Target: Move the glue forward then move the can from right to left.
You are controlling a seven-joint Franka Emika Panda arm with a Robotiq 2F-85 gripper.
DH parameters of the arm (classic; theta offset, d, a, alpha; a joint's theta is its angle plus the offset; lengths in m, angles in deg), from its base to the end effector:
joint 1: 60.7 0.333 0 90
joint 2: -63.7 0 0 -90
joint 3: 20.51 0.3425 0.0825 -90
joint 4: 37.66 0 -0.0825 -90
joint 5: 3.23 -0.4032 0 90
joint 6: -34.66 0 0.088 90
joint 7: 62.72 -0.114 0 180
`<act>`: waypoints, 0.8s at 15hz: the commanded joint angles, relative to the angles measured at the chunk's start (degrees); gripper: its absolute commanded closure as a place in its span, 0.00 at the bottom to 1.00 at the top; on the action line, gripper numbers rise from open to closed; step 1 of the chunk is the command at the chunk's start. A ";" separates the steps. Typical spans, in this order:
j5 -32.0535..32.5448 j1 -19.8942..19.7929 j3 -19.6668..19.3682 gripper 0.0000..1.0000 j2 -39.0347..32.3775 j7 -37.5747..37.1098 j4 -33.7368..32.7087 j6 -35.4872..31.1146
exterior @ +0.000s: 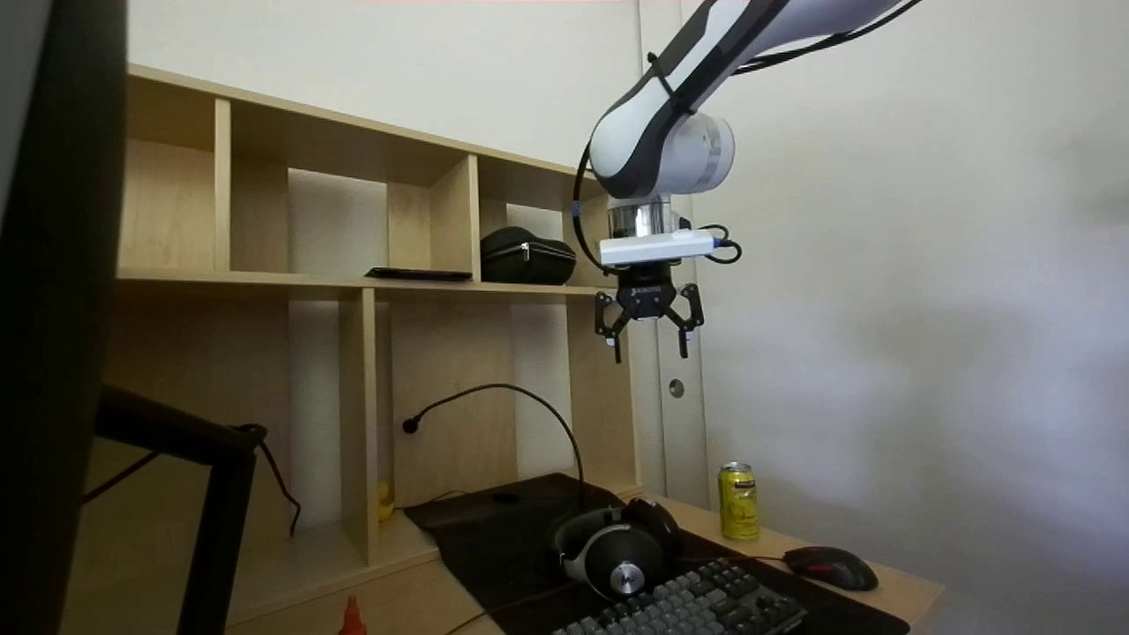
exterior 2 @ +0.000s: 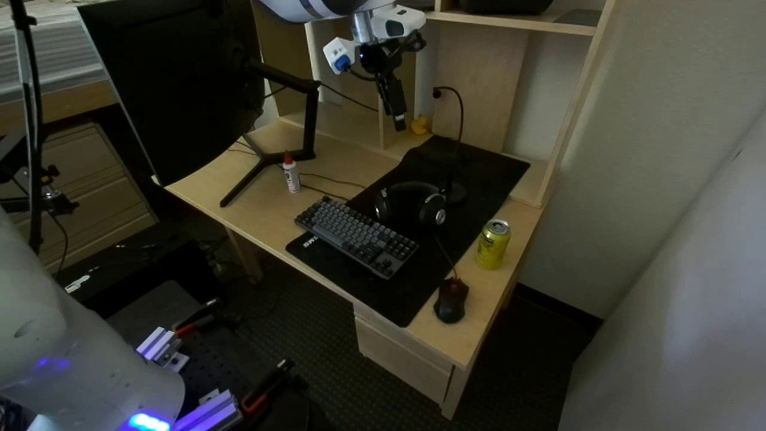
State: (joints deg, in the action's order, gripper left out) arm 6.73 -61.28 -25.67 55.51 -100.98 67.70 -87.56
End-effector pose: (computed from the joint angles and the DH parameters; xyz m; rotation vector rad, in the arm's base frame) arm 0.6336 -0.0699 0.4765 2.8358 -1.0101 0.2896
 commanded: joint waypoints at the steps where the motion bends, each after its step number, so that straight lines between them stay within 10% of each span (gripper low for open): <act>1: 2.82 -2.02 -3.00 0.00 -6.27 -8.11 -2.73 -2.11; 12: -5.35 -8.77 -9.89 0.00 -13.68 -11.51 -6.99 -4.45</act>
State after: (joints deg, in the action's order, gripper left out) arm 0.98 -70.91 -35.09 42.46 -111.55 60.54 -90.63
